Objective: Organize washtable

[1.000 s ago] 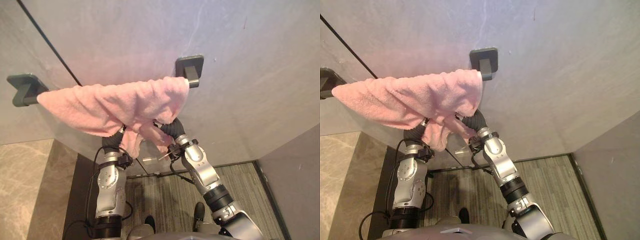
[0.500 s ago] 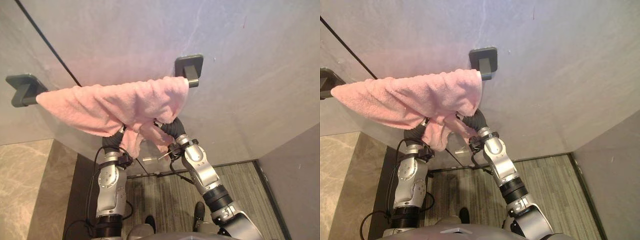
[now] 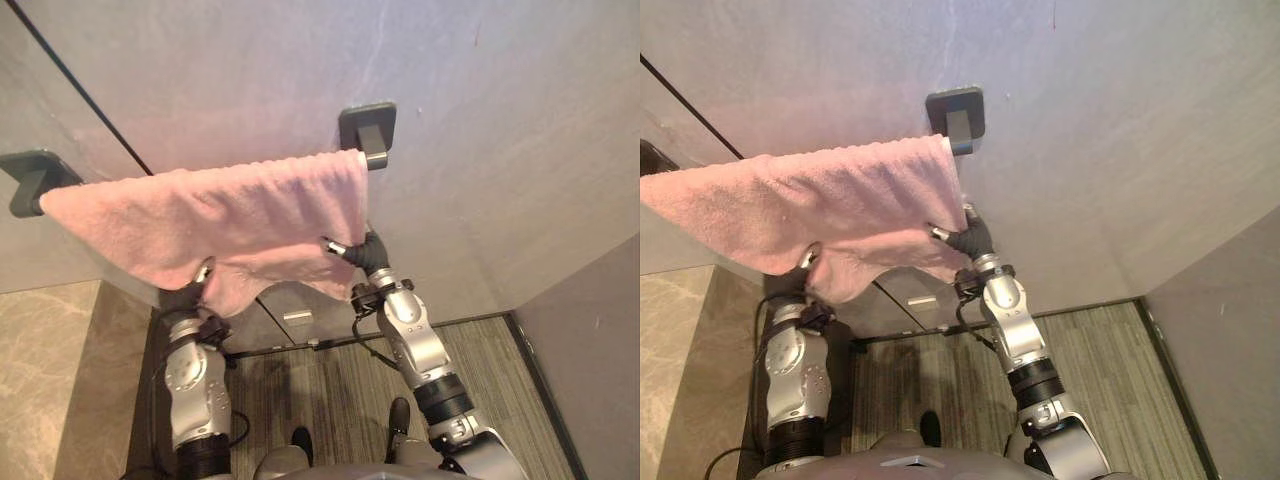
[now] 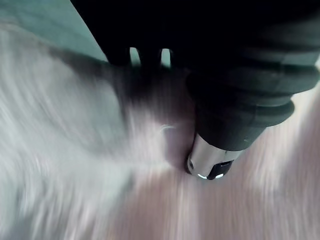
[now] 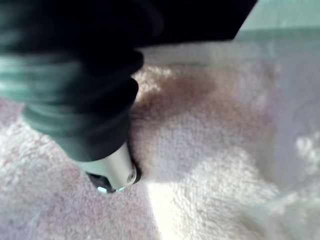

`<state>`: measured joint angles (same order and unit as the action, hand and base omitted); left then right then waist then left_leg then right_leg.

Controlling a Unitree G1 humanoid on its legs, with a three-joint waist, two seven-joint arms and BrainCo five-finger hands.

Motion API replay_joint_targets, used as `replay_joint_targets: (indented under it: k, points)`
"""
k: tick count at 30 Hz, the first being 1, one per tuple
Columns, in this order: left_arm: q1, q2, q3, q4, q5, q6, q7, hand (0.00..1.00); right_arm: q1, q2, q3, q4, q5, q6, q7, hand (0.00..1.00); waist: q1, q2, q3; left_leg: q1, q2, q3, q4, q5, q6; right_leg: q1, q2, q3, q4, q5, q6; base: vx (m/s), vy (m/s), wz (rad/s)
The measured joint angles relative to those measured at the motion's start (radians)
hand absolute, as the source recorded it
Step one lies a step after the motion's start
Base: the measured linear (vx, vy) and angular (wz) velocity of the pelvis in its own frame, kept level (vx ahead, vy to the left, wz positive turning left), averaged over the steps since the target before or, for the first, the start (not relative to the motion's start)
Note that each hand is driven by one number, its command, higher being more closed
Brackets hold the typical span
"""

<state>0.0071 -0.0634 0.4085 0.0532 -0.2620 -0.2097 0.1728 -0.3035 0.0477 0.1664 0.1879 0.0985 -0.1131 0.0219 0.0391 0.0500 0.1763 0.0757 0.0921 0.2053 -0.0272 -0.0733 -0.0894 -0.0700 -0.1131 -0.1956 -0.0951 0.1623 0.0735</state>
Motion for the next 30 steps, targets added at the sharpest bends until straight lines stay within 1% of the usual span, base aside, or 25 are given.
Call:
replay_joint_targets:
  k: [1,2,3,6,9,14,17,25,30]
  points:
    - [0.014,0.004,0.047,0.012,-0.012,0.000,0.024,0.00,0.012,-0.017,-0.040,-0.022,0.001,-0.009,-0.014,0.00,0.000,0.000,0.000,0.000,0.000,0.001,0.000,0.000,0.000,0.000,0.000,0.000,-0.001,-0.001,-0.001,0.00,0.000,0.00]
    - [0.024,0.007,0.064,0.017,-0.017,0.000,0.034,0.00,0.016,-0.029,-0.055,-0.035,0.001,-0.012,-0.023,0.00,0.000,0.000,0.000,0.000,0.000,0.002,0.000,0.000,0.000,0.000,0.000,-0.001,-0.001,-0.001,-0.002,0.00,0.000,0.00]
    - [0.047,0.015,0.088,0.026,-0.030,0.000,0.049,0.00,0.017,-0.047,-0.080,-0.043,0.003,-0.027,-0.035,0.00,0.000,-0.001,-0.001,0.000,0.000,0.005,0.000,0.001,-0.001,0.000,0.000,-0.002,-0.002,-0.001,-0.002,0.00,0.000,0.00]
    - [0.086,0.030,0.105,0.027,-0.037,0.001,0.055,0.00,0.031,-0.080,-0.131,-0.079,0.008,-0.040,-0.052,0.00,0.003,-0.003,-0.002,0.000,0.001,0.005,0.000,0.001,-0.002,-0.001,0.000,-0.006,-0.003,0.002,-0.007,0.00,0.000,0.00]
    - [0.087,0.030,0.097,0.027,-0.037,0.001,0.052,0.00,0.043,-0.089,-0.140,-0.079,0.023,-0.040,-0.067,0.00,0.003,-0.006,-0.004,0.000,0.001,0.006,0.002,0.001,-0.002,-0.001,0.001,-0.006,-0.002,0.003,-0.007,0.01,0.002,-0.01]
    - [0.086,0.030,0.093,0.027,-0.045,0.001,0.049,0.00,0.082,-0.095,-0.177,-0.079,0.039,-0.039,-0.067,0.00,0.004,-0.010,-0.007,0.000,0.001,0.006,0.002,-0.002,-0.001,0.000,0.001,-0.009,0.000,0.003,-0.007,0.03,0.005,0.00]
    - [0.098,0.030,0.094,0.028,-0.045,0.001,0.049,0.00,0.112,-0.116,-0.181,-0.079,0.039,-0.039,-0.065,0.00,0.006,-0.012,-0.009,0.000,0.001,0.005,0.002,-0.004,0.001,0.000,0.001,-0.009,0.002,0.004,-0.007,0.01,0.003,0.00]
    - [0.119,0.028,0.104,0.097,-0.046,0.001,0.035,0.00,0.216,-0.116,-0.212,-0.078,0.041,-0.038,-0.041,0.00,0.013,-0.021,-0.044,-0.002,0.001,0.005,0.016,-0.012,0.005,0.005,0.000,-0.009,-0.003,0.004,-0.007,0.00,0.000,0.00]
    - [0.128,0.025,0.104,0.104,-0.046,0.001,0.032,0.00,0.263,-0.115,-0.243,-0.077,0.040,-0.037,-0.043,0.00,0.012,-0.021,-0.049,-0.003,0.002,0.004,0.018,-0.012,0.005,0.005,0.000,-0.009,-0.004,0.003,-0.007,0.00,0.000,0.00]
